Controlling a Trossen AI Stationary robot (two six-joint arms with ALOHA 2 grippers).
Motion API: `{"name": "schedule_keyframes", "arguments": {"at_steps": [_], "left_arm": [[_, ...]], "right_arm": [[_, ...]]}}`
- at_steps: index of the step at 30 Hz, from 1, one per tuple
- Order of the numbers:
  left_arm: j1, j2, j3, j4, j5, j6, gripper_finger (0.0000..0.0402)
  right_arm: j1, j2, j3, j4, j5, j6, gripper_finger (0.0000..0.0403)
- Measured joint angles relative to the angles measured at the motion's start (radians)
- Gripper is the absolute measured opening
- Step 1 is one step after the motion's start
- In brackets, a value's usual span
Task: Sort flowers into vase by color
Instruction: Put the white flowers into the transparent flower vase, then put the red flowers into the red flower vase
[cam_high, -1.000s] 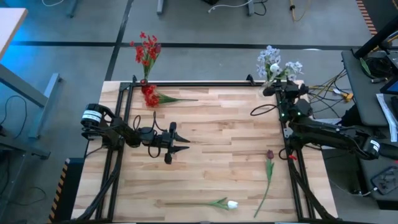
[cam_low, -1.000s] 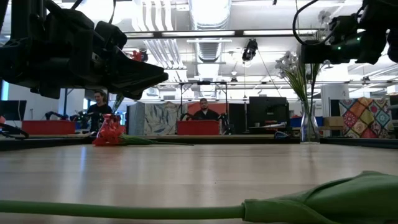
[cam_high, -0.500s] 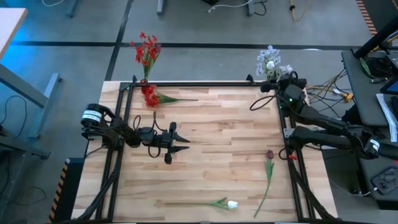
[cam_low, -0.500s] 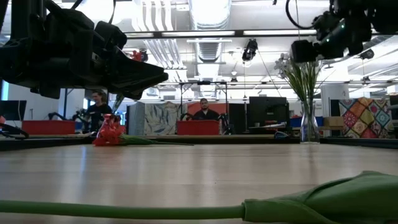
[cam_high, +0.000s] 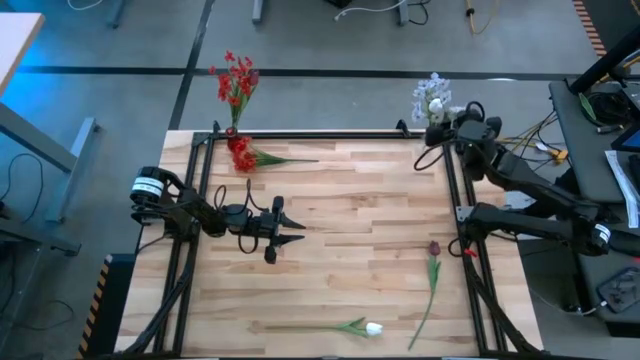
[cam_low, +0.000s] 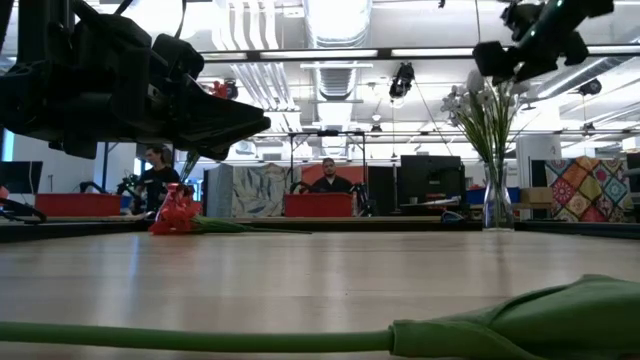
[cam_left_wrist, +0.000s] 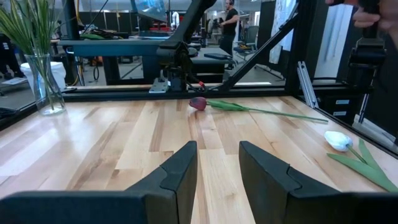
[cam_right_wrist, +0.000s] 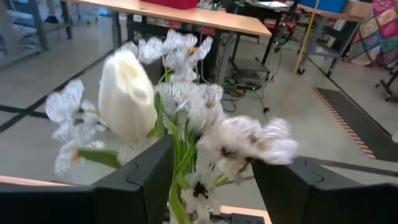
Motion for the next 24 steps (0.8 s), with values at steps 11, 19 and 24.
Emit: {"name": "schedule_keyframes", "arguments": {"at_steps": [11, 19, 24], "left_arm": [[0.000, -0.010, 0.000, -0.001, 0.000, 0.022, 0.0104], [0.000, -0.091, -0.003, -0.078, 0.000, 0.024, 0.0104], [0.000, -0.192, -0.003, -0.235, 0.000, 0.029, 0.0090]], "right_arm": [[0.000, -0.001, 0.136, -0.055, -0.106, -0.039, 0.0199], [0.005, -0.001, 0.227, -0.074, -0.202, -0.102, 0.0188], [0.029, -0.001, 0.285, -0.144, -0.200, -0.125, 0.0141]]}}
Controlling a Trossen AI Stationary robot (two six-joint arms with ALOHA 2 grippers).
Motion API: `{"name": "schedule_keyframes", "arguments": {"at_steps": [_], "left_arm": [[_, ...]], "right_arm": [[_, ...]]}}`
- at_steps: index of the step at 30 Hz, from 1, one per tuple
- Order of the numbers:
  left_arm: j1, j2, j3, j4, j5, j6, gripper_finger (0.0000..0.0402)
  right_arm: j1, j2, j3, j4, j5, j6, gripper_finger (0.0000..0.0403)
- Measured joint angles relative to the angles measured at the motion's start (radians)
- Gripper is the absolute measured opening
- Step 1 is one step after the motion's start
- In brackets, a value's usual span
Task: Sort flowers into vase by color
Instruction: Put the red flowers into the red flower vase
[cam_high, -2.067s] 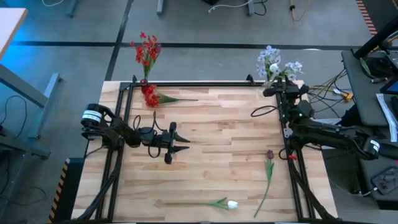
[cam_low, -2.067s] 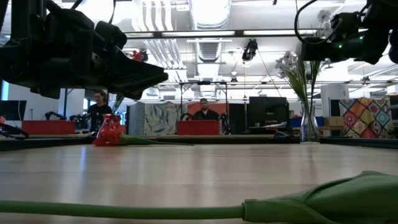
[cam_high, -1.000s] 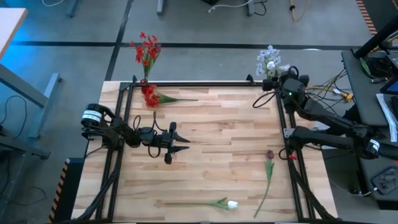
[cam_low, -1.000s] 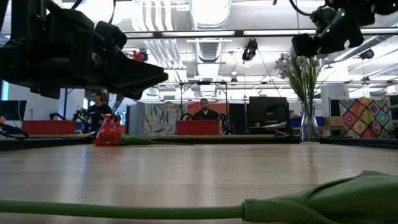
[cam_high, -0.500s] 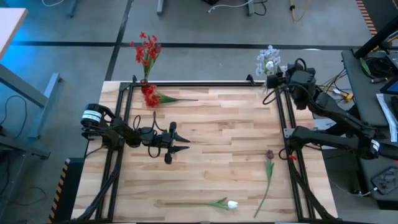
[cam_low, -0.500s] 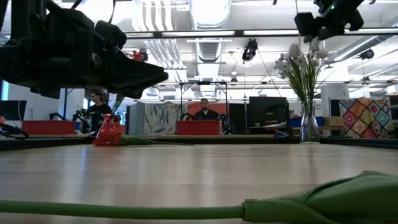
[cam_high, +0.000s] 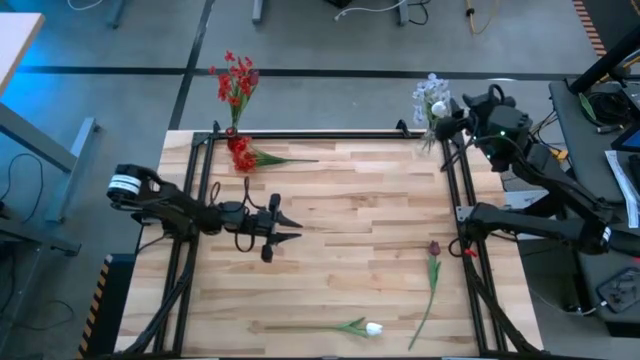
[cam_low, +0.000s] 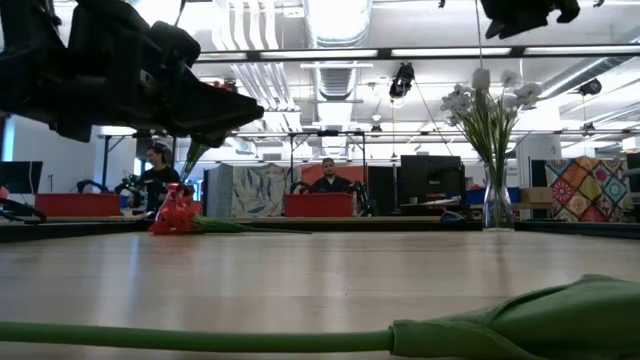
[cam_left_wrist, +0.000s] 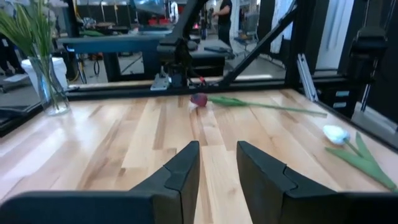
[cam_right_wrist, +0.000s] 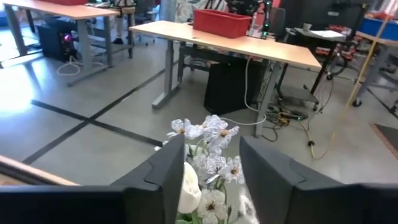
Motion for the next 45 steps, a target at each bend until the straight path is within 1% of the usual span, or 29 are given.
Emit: {"name": "schedule_keyframes", "arguments": {"at_steps": [2, 5, 7, 9, 11, 14, 16, 18, 20, 24, 26, 28, 30, 34, 39, 41, 43, 45], "left_arm": [[0.000, -0.051, 0.000, -0.070, 0.000, 0.010, 0.0083], [0.000, -0.152, 0.000, -0.219, -0.008, 0.024, 0.0076], [0.001, -0.233, 0.005, -0.349, -0.044, 0.025, 0.0075], [0.002, -0.316, 0.023, -0.518, -0.087, 0.025, 0.0075], [0.003, -0.396, 0.060, -0.727, -0.134, 0.024, 0.0075], [0.005, -0.478, 0.153, -1.070, -0.209, 0.018, 0.0075], [0.011, -0.500, 0.227, -1.266, -0.265, 0.017, 0.0074], [0.027, -0.503, 0.296, -1.425, -0.319, 0.007, 0.0070], [0.059, -0.488, 0.359, -1.541, -0.335, 0.000, 0.0055], [0.148, -0.430, 0.463, -1.718, -0.333, 0.000, 0.0010], [0.204, -0.390, 0.505, -1.782, -0.319, 0.021, 0.0006], [0.255, -0.344, 0.541, -1.821, -0.284, 0.068, 0.0018], [0.300, -0.293, 0.578, -1.843, -0.274, 0.111, 0.0034], [0.362, -0.177, 0.661, -1.875, -0.273, 0.203, 0.0077], [0.414, -0.027, 0.768, -1.877, -0.288, 0.321, 0.0136], [0.446, 0.031, 0.805, -1.886, -0.298, 0.369, 0.0148], [0.484, 0.084, 0.836, -1.894, -0.296, 0.411, 0.0151], [0.528, 0.133, 0.862, -1.912, -0.260, 0.446, 0.0148]], "right_arm": [[0.019, 0.000, 0.020, -0.027, -0.001, -0.011, 0.0113], [0.060, 0.000, 0.042, -0.054, -0.001, -0.044, 0.0069], [0.092, 0.001, 0.058, -0.071, -0.002, -0.058, 0.0041], [0.121, 0.005, 0.074, -0.080, -0.001, -0.075, 0.0019], [0.147, 0.014, 0.088, -0.083, 0.000, -0.088, 0.0013], [0.182, 0.030, 0.112, -0.082, 0.000, -0.101, 0.0014], [0.203, 0.044, 0.125, -0.082, 0.001, -0.108, 0.0014], [0.222, 0.063, 0.136, -0.081, 0.001, -0.102, 0.0015], [0.238, 0.081, 0.142, -0.080, 0.001, -0.095, 0.0017], [0.261, 0.122, 0.146, -0.081, 0.000, -0.095, 0.0032], [0.272, 0.142, 0.148, -0.082, -0.002, -0.095, 0.0041], [0.279, 0.158, 0.149, -0.083, -0.018, -0.103, 0.0051], [0.282, 0.168, 0.152, -0.083, -0.037, -0.107, 0.0059], [0.282, 0.175, 0.153, -0.082, -0.071, -0.108, 0.0073], [0.282, 0.176, 0.153, -0.082, -0.074, -0.108, 0.0083], [0.282, 0.176, 0.153, -0.085, -0.079, -0.108, 0.0084], [0.282, 0.176, 0.153, -0.091, -0.080, -0.108, 0.0083], [0.282, 0.177, 0.153, -0.099, -0.081, -0.107, 0.0081]]}}
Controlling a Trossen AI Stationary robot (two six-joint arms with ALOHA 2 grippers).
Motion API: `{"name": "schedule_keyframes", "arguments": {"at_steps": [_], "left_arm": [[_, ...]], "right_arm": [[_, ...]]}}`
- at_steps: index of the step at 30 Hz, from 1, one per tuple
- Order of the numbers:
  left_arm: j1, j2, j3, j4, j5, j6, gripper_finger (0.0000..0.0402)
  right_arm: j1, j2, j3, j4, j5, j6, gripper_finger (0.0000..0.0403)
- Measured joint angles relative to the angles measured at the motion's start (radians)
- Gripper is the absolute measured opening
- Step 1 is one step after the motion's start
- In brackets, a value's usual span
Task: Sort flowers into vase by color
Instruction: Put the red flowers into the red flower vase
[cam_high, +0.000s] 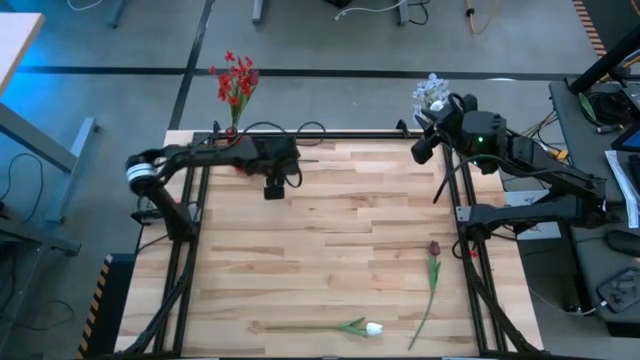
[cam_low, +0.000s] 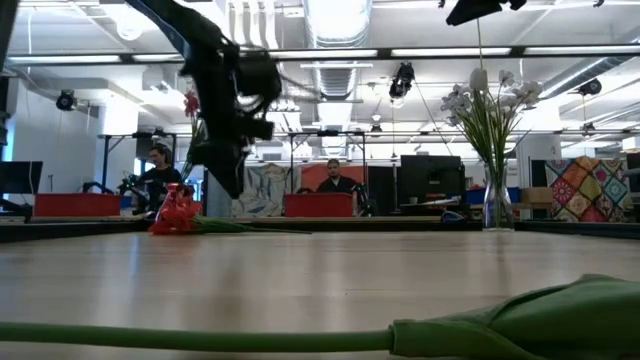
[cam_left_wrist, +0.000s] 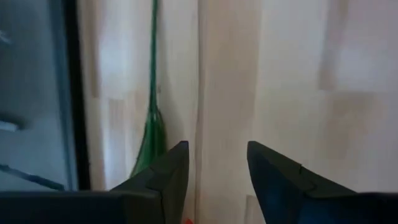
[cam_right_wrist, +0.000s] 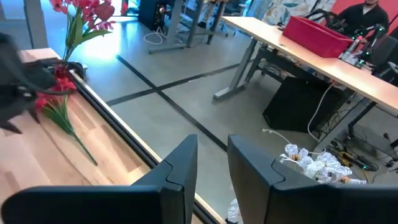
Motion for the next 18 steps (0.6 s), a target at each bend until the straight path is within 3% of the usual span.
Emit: {"name": "schedule_keyframes", "arguments": {"at_steps": [9, 18], "left_arm": [[0.145, 0.134, 0.083, -0.007, 0.029, 0.053, 0.0145], [0.186, 0.224, 0.095, -0.034, 0.025, 0.141, 0.0148]], "right_arm": [[0.000, 0.002, -0.003, -0.018, 0.000, 0.001, 0.0079], [0.000, 0.002, -0.005, -0.019, -0.075, 0.016, 0.0072]]}}
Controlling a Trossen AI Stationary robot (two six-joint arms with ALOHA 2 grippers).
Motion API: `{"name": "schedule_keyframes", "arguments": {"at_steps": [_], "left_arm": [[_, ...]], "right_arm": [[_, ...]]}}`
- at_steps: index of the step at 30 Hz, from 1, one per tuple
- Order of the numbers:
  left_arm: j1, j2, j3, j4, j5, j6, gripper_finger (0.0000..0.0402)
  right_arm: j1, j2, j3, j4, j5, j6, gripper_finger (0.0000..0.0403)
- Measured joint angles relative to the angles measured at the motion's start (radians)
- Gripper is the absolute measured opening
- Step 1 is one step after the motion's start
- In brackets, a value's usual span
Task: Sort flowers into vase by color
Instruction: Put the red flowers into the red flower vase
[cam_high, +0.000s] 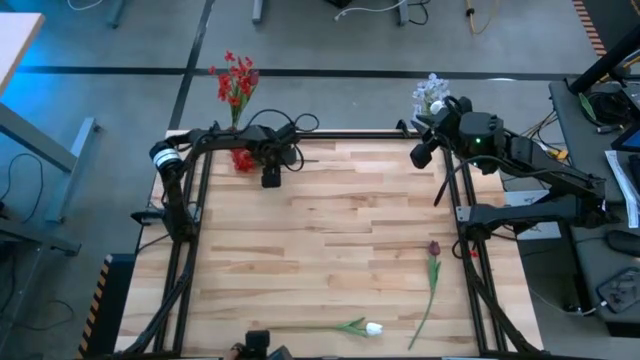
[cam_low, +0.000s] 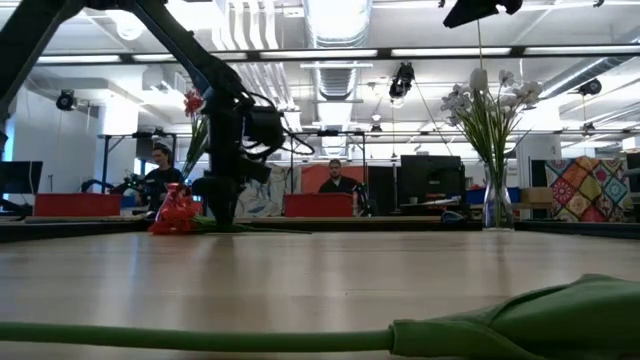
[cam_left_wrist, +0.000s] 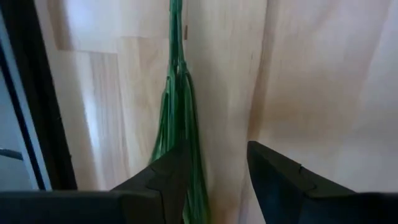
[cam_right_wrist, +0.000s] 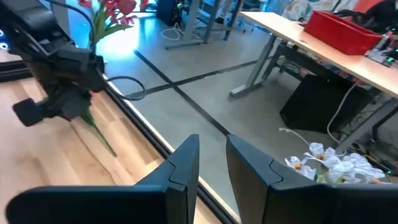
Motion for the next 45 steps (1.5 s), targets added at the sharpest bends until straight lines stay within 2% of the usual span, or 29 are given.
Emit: {"name": "schedule_keyframes", "arguments": {"at_steps": [6, 14, 18, 21, 25, 29, 36, 42, 45], "left_arm": [[0.011, 0.049, 0.019, 0.011, -0.045, 0.022, 0.0125], [0.013, 0.017, 0.029, -0.089, 0.012, 0.038, 0.0009], [0.000, -0.034, 0.025, -0.144, 0.061, -0.010, 0.0010], [-0.019, -0.094, 0.014, -0.163, 0.136, -0.050, 0.0002], [-0.055, -0.184, -0.013, -0.172, 0.264, -0.091, 0.0001], [-0.090, -0.299, -0.076, -0.141, 0.263, -0.112, 0.0000], [-0.072, -0.418, -0.234, -0.106, 0.104, -0.182, 0.0014], [-0.064, -0.405, -0.354, 0.029, -0.088, -0.147, 0.0083], [-0.060, -0.389, -0.365, 0.090, -0.116, -0.106, 0.0125]], "right_arm": [[0.000, 0.000, 0.000, 0.000, -0.001, 0.002, 0.0068], [0.006, 0.003, -0.001, -0.001, -0.071, 0.002, 0.0062], [0.028, 0.018, -0.002, 0.000, -0.074, 0.002, 0.0055], [0.059, 0.042, -0.005, -0.001, -0.071, -0.003, 0.0052], [0.128, 0.097, -0.013, 0.002, -0.046, -0.021, 0.0052], [0.216, 0.173, -0.026, 0.002, 0.056, -0.026, 0.0052], [0.328, 0.296, -0.030, 0.042, 0.068, -0.031, 0.0052], [0.340, 0.352, -0.030, 0.105, 0.068, -0.042, 0.0052], [0.340, 0.367, -0.030, 0.130, 0.063, -0.045, 0.0052]]}}
